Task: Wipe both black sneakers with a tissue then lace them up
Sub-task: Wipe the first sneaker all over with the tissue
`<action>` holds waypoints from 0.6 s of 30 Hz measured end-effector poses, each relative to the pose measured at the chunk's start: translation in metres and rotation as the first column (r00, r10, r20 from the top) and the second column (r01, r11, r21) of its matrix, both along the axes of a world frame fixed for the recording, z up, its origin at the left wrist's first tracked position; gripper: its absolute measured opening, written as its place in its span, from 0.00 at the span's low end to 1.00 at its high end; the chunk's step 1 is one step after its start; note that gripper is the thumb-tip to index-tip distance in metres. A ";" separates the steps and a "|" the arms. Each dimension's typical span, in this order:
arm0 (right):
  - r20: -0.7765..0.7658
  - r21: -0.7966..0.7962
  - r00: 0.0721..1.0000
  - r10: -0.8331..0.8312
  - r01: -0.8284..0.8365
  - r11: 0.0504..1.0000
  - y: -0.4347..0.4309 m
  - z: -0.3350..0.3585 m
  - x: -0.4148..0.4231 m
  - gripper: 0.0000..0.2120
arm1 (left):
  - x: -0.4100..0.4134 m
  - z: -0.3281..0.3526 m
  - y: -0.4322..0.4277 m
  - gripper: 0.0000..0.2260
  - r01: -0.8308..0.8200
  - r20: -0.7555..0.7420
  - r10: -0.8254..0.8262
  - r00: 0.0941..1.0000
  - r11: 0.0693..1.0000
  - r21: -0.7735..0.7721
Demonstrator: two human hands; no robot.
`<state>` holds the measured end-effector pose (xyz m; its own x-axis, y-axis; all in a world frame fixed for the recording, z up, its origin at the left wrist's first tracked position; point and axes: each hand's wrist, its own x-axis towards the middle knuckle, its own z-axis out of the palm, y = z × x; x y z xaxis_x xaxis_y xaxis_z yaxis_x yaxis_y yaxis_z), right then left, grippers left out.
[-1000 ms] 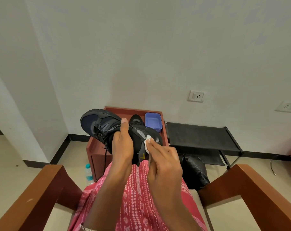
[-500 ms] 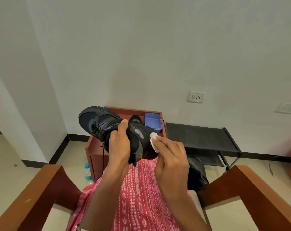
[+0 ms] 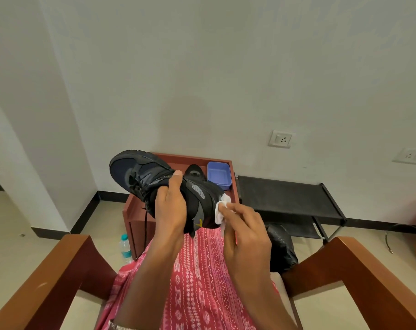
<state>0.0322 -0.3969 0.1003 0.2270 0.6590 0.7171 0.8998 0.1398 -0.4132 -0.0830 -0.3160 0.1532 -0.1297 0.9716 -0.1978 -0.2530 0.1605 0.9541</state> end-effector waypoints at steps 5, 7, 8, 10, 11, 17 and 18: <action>-0.023 -0.029 1.000 -0.009 0.008 1.000 0.015 0.019 0.002 0.16 | 0.005 0.001 -0.001 0.24 0.033 -0.013 -0.033 0.999 0.999 -0.019; 0.016 -0.020 1.000 -0.024 0.024 1.000 0.024 0.027 0.000 0.16 | 0.006 0.001 -0.002 0.15 0.014 -0.026 -0.014 1.000 1.000 -0.014; 0.032 -0.008 0.999 -0.029 0.029 1.000 0.027 0.029 -0.001 0.16 | 0.006 0.000 -0.002 0.14 0.007 -0.032 -0.007 0.999 1.000 -0.009; 0.049 -0.001 0.998 -0.025 0.025 1.000 0.028 0.029 -0.003 0.17 | 0.005 -0.001 -0.001 0.14 0.003 -0.032 -0.003 0.999 1.000 0.003; 0.052 -0.002 0.998 -0.018 0.019 1.000 0.026 0.027 -0.004 0.17 | 0.003 -0.002 0.000 0.14 -0.009 -0.032 0.009 0.999 1.000 0.010; -0.022 -0.047 0.999 0.038 -0.039 0.998 -0.001 0.011 -0.015 0.21 | -0.001 -0.003 0.003 0.19 -0.031 0.028 0.031 0.999 1.000 -0.002; -0.026 -0.037 0.999 0.034 -0.035 0.999 0.000 0.012 -0.014 0.20 | 0.000 -0.002 0.001 0.21 -0.025 0.023 0.025 0.999 1.000 -0.003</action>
